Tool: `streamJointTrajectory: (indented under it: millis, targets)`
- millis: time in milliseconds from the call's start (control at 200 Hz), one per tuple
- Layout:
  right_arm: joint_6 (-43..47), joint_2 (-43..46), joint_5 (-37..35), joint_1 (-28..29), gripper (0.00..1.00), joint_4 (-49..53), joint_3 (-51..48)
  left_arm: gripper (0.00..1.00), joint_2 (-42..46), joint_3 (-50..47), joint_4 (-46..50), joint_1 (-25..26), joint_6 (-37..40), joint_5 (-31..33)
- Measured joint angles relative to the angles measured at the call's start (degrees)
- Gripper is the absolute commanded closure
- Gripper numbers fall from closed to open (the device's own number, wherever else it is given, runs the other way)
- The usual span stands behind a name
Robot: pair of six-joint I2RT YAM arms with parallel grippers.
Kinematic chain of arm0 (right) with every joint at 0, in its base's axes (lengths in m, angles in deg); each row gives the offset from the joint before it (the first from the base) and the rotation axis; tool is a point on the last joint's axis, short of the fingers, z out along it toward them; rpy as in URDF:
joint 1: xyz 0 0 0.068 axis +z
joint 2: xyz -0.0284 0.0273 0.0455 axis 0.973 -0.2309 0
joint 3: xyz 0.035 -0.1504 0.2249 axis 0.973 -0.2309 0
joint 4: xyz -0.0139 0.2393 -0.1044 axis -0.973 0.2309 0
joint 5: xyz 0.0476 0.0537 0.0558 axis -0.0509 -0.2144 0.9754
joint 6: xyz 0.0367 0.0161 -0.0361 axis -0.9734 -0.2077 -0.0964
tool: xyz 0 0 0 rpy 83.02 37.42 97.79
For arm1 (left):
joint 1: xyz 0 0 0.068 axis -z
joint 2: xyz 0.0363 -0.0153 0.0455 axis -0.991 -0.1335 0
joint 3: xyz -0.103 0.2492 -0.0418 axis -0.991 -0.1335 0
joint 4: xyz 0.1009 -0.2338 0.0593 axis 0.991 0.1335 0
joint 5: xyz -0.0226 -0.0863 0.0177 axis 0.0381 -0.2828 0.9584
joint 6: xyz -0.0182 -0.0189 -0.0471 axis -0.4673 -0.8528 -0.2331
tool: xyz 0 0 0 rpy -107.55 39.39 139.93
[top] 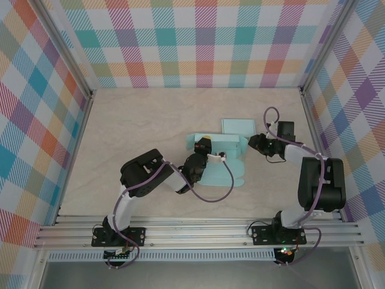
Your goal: Fold the paper box
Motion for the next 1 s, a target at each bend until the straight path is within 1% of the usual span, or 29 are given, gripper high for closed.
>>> streamJointTrajectory:
  millis: [115, 290, 415, 510, 645, 860, 1005]
  targets:
    - [0.6, 0.6, 1.0, 0.5, 0.68, -1.0, -1.2, 1.0, -0.5, 0.5, -0.3, 0.0, 0.0, 0.0]
    - [0.6, 0.8, 1.4, 2.0, 0.65, -2.3, -2.2, 1.0, -1.0, 0.7, -1.3, 0.0, 0.0, 0.0]
    - [0.1, 2.3, 1.4, 3.7, 0.65, -4.0, -5.4, 1.0, -1.1, 0.7, -1.4, 0.0, 0.0, 0.0]
    - [-0.6, 3.8, 1.1, 4.9, 0.62, -4.7, -7.3, 1.0, -1.2, 0.7, -1.4, 0.0, 0.0, 0.0]
    - [-1.0, 4.8, 0.5, 6.2, 0.56, -6.3, -8.6, 1.0, -1.2, 0.7, -1.4, 0.0, 0.0, 0.0]
    - [-0.9, 4.6, -1.9, 7.4, 0.56, -8.9, -8.7, 1.0, -1.5, 0.7, -1.7, 0.0, 0.1, 0.0]
    - [-0.7, 2.9, -4.4, 8.9, 0.56, -11.3, -8.6, 1.0, -1.5, 0.7, -2.1, 0.0, 0.2, 0.0]
